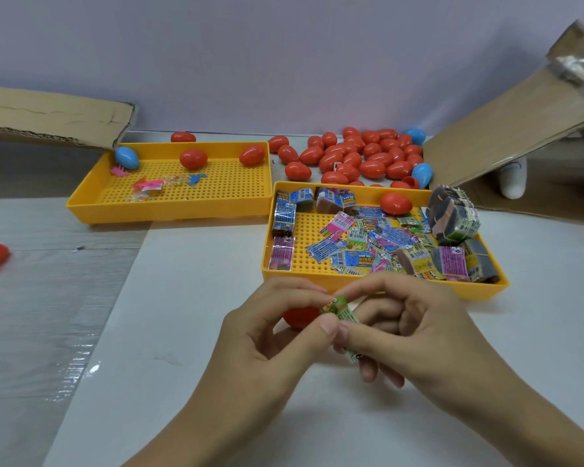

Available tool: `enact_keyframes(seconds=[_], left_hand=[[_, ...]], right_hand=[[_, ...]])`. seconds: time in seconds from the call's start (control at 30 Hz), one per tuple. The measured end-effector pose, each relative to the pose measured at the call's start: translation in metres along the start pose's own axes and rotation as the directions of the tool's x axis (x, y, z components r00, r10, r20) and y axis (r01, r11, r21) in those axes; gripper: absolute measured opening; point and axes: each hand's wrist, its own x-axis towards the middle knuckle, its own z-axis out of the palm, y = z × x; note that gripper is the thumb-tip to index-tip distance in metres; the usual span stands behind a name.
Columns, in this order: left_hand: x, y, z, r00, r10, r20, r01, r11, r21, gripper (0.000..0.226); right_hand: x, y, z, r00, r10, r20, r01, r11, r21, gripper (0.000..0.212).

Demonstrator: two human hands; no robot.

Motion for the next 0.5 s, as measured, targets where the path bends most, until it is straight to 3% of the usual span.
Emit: enact_keyframes(seconds=[0.13,0.27,0.4,0.5], left_hand=[[0.0015,0.0001,-0.0018,1.000,-0.015,-0.014,0.015,1.000,0.012,0.017],[0.0034,-0.0003,-0.0035,0.990,-0.117,-0.083,0.101,0.979,-0.177,0.019],[0.0041,0.0014,-0.0012,0.988,-0.095,-0.122,0.077,0.987,-0.144,0.021],[0.0042,0.0016,-0.0002,0.986,-0.089,-0.140,0.068,0.987,-0.146,0.024]], right_hand=[[0.0011,-0.0022,0.0004,1.000,0.002,0.019,-0.002,0.999,0.033,0.025],[-0.0005,-0.0043,0.0008,0.999,-0.051,0.001,0.051,0.999,-0.010,0.015],[-0.0024,-0.0041,0.0011,0.992,-0.109,-0.058,0.101,0.987,-0.122,0.012],[-0.0025,-0.0046,0.0019,0.991,-0.130,-0.017,0.127,0.986,-0.112,0.012]])
